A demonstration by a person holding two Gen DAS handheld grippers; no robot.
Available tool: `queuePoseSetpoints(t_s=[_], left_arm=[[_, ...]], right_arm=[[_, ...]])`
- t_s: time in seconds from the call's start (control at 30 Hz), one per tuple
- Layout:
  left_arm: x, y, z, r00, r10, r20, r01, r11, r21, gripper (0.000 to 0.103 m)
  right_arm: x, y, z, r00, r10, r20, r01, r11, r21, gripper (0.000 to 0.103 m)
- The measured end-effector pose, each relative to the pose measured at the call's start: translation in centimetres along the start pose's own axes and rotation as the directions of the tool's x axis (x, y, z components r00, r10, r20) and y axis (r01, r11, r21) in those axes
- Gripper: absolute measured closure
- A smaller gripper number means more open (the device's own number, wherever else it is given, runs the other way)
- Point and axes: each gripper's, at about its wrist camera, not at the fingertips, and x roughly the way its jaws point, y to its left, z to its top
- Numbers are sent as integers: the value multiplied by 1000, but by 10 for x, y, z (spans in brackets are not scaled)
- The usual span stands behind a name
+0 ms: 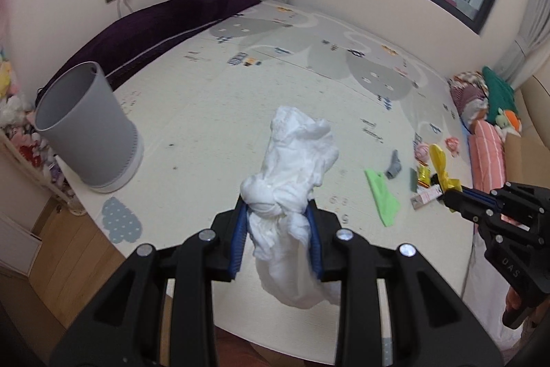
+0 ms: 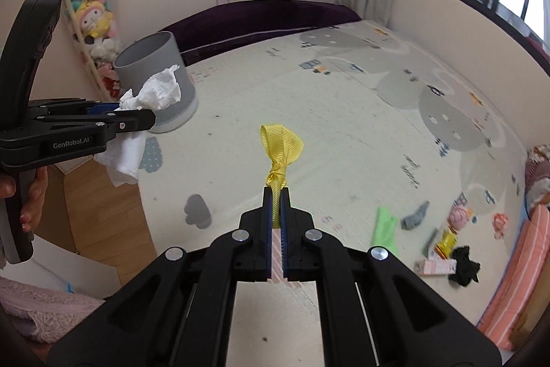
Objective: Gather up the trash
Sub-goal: 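Carry the white tissue and yellow bow over to the grey bin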
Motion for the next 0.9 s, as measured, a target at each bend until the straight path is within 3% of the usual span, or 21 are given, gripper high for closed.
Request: queuePoseSetpoints(t_s=[0.23, 0.33, 0.43, 0.63, 0.83, 0.9], left_arm=[[-23, 179, 41, 995, 99, 22, -98, 994, -51, 72], [-23, 241, 61, 986, 164, 16, -162, 984, -75, 72], [-24, 292, 81, 984, 176, 24, -172, 977, -124, 72], [-19, 350, 116, 980, 191, 60, -177, 966, -188, 72], [-9, 386, 142, 977, 202, 75, -182, 961, -210, 69], [-6, 393, 148, 974, 211, 82, -190, 959, -212, 54]], right_arm=[[86, 127, 120, 992, 129, 19, -128, 991, -32, 100], [126, 177, 174, 981, 192, 30, -189, 978, -85, 100], [158, 218, 227, 968, 250, 35, -243, 960, -143, 100], [199, 279, 308, 949, 313, 36, -297, 926, -233, 100], [235, 307, 353, 944, 329, 21, -314, 916, -248, 98], [245, 314, 364, 945, 328, 18, -313, 917, -247, 88]])
